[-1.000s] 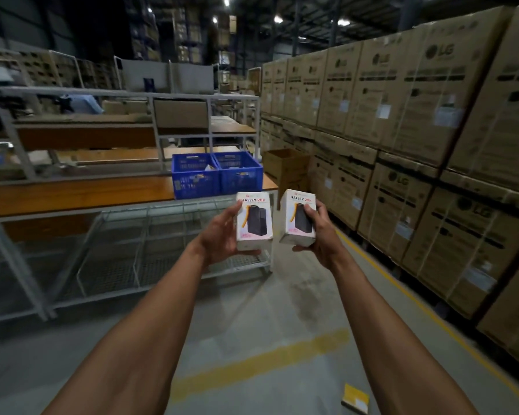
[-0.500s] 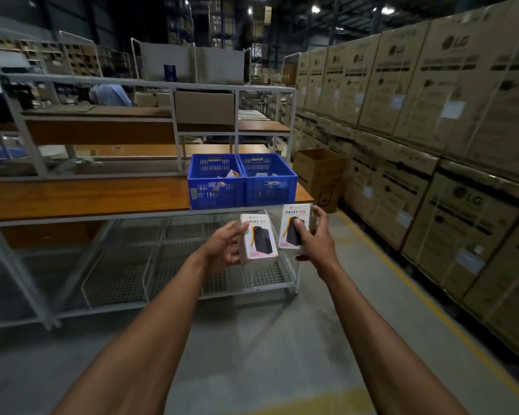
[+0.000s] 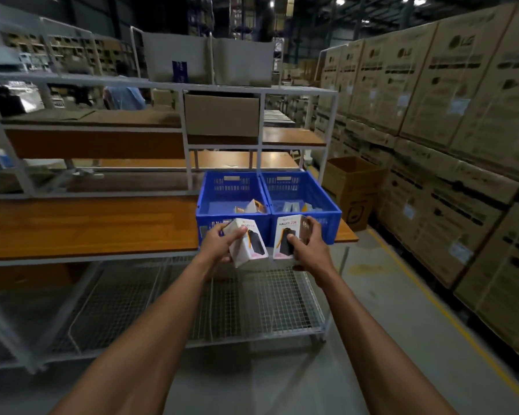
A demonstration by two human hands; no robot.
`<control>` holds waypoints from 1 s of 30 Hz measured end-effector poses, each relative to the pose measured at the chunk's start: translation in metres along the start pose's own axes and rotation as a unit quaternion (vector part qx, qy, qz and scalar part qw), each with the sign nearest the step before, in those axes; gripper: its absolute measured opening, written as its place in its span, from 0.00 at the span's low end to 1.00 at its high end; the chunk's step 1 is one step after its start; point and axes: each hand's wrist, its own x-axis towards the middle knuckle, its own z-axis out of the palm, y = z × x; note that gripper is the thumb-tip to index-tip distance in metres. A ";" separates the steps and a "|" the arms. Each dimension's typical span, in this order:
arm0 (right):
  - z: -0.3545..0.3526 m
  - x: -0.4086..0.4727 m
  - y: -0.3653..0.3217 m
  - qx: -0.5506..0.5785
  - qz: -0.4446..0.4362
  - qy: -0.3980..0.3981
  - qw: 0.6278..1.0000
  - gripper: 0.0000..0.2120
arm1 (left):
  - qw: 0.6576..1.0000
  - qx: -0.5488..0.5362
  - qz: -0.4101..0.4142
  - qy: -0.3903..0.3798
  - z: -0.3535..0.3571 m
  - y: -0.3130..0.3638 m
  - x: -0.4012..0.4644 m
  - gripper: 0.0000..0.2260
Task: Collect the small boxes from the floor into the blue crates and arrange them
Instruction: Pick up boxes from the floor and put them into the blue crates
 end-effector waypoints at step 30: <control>0.305 0.455 0.029 -0.264 -0.049 -0.281 0.922 0.36 | 0.852 0.498 -0.037 0.155 -0.085 0.021 0.446 0.22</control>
